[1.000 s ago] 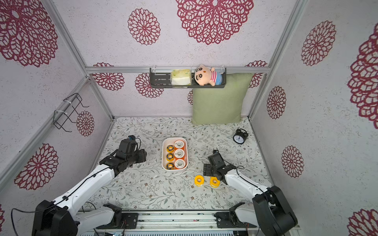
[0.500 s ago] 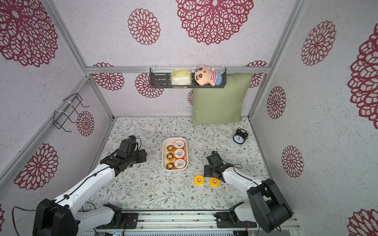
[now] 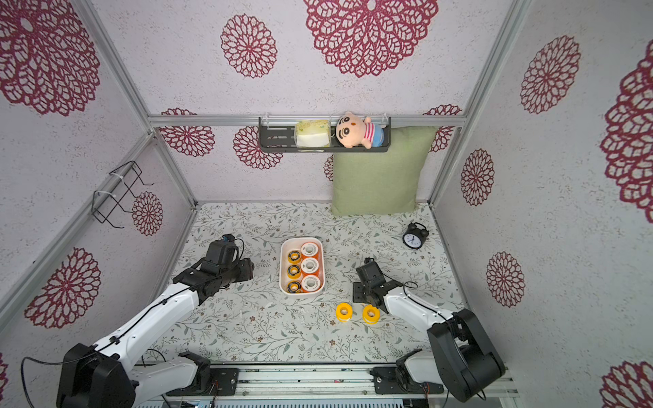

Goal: Put the sealing tape into the storage box
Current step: Pick up the sealing tape at the center of the board, then place the sealing tape in the storage box.

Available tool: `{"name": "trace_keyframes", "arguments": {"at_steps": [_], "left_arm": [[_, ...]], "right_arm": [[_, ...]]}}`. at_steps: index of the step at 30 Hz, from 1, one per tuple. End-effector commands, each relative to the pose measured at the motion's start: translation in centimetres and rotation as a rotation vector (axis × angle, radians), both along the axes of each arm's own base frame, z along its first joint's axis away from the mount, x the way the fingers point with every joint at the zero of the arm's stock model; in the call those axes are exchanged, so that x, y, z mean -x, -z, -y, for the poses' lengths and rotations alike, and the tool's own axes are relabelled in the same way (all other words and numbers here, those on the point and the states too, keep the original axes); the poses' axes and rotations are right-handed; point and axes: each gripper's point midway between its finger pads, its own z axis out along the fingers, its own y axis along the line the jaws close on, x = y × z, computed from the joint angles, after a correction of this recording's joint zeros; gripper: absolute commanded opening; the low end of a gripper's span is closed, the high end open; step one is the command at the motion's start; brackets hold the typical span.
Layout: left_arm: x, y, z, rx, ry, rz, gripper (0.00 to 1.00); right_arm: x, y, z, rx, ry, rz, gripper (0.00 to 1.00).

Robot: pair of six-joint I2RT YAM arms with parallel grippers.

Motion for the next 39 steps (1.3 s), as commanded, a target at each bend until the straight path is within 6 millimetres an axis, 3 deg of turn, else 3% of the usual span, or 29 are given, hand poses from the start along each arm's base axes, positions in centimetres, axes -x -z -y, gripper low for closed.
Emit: {"name": "trace_keyframes", "arguments": {"at_steps": [1, 13, 23, 29, 39], "left_arm": [[-0.8, -0.9, 0.0, 0.002, 0.001, 0.026, 0.59], [-0.9, -1.0, 0.0, 0.006, 0.003, 0.028, 0.58], [-0.8, -1.2, 0.1, 0.013, 0.008, 0.03, 0.58], [-0.8, -1.1, 0.0, 0.011, 0.004, 0.03, 0.59], [-0.7, -1.1, 0.0, 0.009, 0.006, 0.029, 0.58]], "right_arm": [[-1.0, -2.4, -1.0, -0.045, -0.019, 0.055, 0.59], [-4.3, -8.0, -5.1, -0.184, -0.123, 0.145, 0.61], [-9.5, -12.4, -11.7, -0.32, -0.291, 0.222, 0.61], [-12.4, -13.3, -16.0, -0.336, -0.368, 0.235, 0.61], [-15.0, -12.3, -22.7, -0.297, -0.462, 0.202, 0.61]]}}
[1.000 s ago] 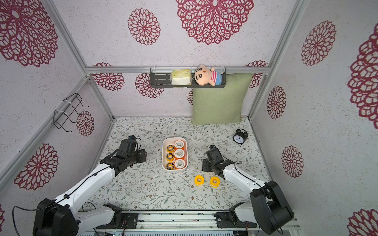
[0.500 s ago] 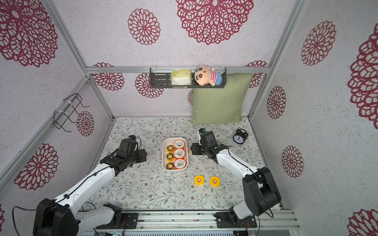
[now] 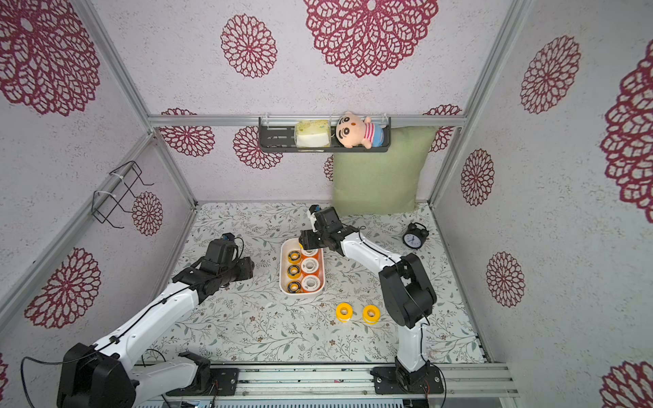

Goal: Put the sealing tape into the storage box
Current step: Place the sealing tape in the storage box.

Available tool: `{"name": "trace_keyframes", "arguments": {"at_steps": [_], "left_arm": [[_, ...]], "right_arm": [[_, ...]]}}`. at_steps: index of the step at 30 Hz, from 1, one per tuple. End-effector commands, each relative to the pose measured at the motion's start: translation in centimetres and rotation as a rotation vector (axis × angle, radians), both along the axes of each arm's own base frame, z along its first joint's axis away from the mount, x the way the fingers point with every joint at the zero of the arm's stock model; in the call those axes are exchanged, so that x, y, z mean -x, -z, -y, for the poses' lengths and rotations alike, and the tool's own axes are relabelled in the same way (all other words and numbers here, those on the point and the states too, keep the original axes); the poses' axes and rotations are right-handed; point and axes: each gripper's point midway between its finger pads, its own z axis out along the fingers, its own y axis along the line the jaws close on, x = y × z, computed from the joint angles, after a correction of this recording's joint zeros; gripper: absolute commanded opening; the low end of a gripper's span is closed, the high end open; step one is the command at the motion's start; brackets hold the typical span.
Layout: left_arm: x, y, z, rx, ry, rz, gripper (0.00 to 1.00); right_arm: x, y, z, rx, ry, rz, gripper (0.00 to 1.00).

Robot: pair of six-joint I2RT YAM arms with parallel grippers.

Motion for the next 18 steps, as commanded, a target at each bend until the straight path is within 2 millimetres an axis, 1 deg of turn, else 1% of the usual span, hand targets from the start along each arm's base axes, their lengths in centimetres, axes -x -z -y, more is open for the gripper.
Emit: {"name": "trace_keyframes", "arguments": {"at_steps": [1, 3, 8, 18], "left_arm": [[-0.5, -0.9, -0.1, 0.002, 0.005, 0.025, 0.58], [-0.5, -0.9, -0.1, 0.001, 0.003, 0.026, 0.59], [-0.5, -0.8, -0.2, -0.003, 0.0, 0.026, 0.58], [-0.5, -1.0, -0.1, 0.004, 0.004, 0.03, 0.59]], "right_arm": [[-0.3, -0.9, -1.8, 0.019, -0.044, 0.021, 0.61], [-0.6, -0.5, -2.8, 0.035, -0.054, 0.018, 0.61], [-1.3, 0.6, -4.5, 0.103, -0.06, 0.017, 0.62], [-2.0, 2.4, -5.5, 0.211, -0.048, 0.011, 0.61]]}}
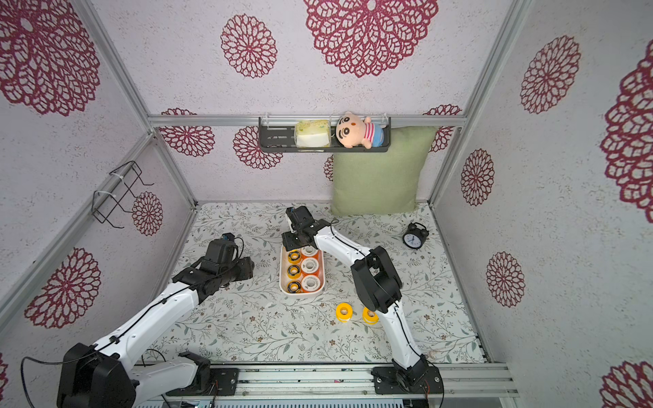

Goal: Put the sealing tape into the storage box
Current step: Place the sealing tape in the storage box.

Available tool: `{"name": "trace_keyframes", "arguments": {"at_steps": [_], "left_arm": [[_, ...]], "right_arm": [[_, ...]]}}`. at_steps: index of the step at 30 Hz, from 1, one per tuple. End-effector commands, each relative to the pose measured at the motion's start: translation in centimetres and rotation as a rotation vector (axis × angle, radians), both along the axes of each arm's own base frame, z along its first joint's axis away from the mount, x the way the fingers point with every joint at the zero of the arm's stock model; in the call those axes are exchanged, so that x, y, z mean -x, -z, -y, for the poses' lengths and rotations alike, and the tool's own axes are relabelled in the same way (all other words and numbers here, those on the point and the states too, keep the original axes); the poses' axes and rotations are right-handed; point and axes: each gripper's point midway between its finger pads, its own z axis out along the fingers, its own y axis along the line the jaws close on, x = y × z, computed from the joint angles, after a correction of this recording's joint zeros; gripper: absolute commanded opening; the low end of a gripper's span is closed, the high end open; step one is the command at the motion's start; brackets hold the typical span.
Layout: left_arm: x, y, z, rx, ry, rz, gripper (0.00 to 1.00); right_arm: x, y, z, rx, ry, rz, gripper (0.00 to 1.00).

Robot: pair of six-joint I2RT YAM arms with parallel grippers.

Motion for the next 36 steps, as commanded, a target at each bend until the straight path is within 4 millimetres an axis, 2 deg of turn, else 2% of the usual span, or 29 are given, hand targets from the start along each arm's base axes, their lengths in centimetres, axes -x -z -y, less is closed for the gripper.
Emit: {"name": "trace_keyframes", "arguments": {"at_steps": [1, 23, 36], "left_arm": [[-0.5, -0.9, -0.1, 0.004, 0.005, 0.028, 0.59], [-0.5, -0.7, -0.2, -0.002, 0.0, 0.024, 0.58], [-0.5, -0.5, -0.2, -0.003, 0.002, 0.017, 0.58]], "right_arm": [[-0.4, -0.8, 0.3, 0.051, 0.004, 0.031, 0.62], [0.3, 1.0, -0.9, 0.138, -0.044, 0.005, 0.62], [0.5, 2.2, -0.7, 0.173, -0.041, -0.006, 0.64]]}}
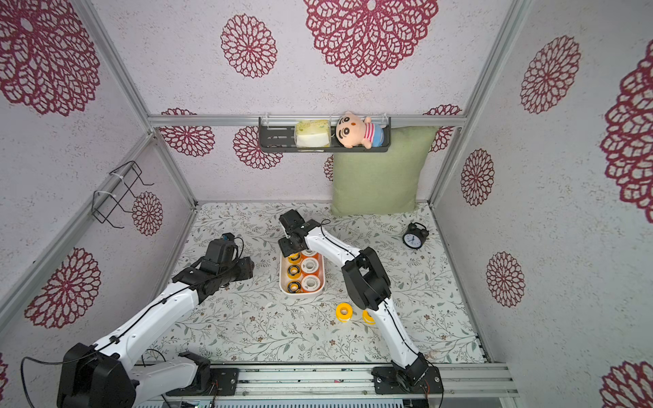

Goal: Put the sealing tape into the storage box
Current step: Place the sealing tape in the storage box.

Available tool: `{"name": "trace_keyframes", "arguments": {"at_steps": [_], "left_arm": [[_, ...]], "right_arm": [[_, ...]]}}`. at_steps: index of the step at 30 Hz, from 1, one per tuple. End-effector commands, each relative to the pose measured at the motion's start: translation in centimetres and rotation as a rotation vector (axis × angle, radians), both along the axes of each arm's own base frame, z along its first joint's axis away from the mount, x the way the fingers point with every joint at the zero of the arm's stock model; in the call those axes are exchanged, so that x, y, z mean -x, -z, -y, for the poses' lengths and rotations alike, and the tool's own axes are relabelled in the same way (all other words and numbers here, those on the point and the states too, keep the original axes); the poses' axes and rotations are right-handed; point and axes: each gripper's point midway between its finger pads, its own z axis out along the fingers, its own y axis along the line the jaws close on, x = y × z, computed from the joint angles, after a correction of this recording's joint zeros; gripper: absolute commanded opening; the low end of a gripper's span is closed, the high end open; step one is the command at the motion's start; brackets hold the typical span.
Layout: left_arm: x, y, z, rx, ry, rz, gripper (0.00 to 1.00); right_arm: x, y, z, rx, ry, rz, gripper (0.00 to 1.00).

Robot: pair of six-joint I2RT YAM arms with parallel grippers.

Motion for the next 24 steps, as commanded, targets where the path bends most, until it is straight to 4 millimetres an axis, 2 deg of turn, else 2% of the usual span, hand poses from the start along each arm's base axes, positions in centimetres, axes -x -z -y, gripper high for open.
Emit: {"name": "trace_keyframes", "arguments": {"at_steps": [1, 18, 22, 24], "left_arm": [[-0.5, -0.5, -0.2, -0.003, 0.002, 0.017, 0.59], [-0.6, -0.3, -0.1, -0.004, 0.005, 0.011, 0.59], [-0.6, -0.3, -0.1, -0.002, 0.005, 0.011, 0.59], [-0.6, -0.3, -0.1, -0.001, 0.006, 0.012, 0.59]], "right_arm": [[-0.3, -0.5, 0.0, 0.02, -0.007, 0.02, 0.64], [-0.2, -0.3, 0.4, 0.042, -0.004, 0.015, 0.71], [-0.2, -1.1, 0.2, 0.026, -0.006, 0.025, 0.72], [-0.3, -2.3, 0.1, 0.003, -0.007, 0.042, 0.72]]}}
